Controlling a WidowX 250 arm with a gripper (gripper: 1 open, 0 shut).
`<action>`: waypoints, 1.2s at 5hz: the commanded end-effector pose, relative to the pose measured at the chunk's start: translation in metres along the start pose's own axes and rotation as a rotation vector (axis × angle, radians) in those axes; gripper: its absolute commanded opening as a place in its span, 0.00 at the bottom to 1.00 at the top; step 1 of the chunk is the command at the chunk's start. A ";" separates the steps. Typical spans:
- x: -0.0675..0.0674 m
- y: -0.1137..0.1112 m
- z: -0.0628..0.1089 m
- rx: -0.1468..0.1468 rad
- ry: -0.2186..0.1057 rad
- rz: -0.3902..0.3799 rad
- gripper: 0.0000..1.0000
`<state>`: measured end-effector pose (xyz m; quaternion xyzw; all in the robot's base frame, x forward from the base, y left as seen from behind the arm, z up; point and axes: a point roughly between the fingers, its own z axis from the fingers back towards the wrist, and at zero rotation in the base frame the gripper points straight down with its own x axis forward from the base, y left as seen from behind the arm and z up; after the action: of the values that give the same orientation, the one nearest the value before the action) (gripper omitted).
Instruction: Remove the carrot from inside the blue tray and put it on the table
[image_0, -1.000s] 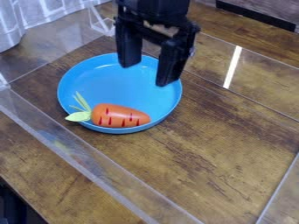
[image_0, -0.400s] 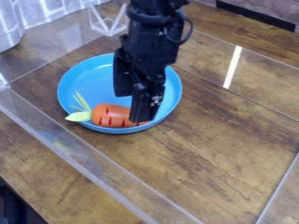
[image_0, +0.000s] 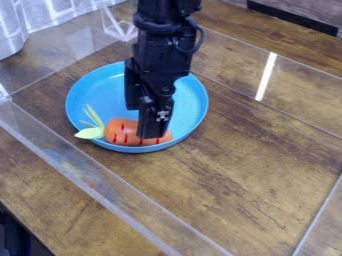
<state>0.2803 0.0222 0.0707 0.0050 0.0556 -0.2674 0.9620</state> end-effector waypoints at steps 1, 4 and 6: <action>-0.001 0.012 0.002 0.017 -0.032 -0.004 1.00; 0.003 0.024 -0.016 0.004 -0.055 0.000 1.00; 0.005 0.032 -0.027 -0.002 -0.066 0.001 1.00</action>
<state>0.2940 0.0418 0.0366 -0.0109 0.0362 -0.2731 0.9612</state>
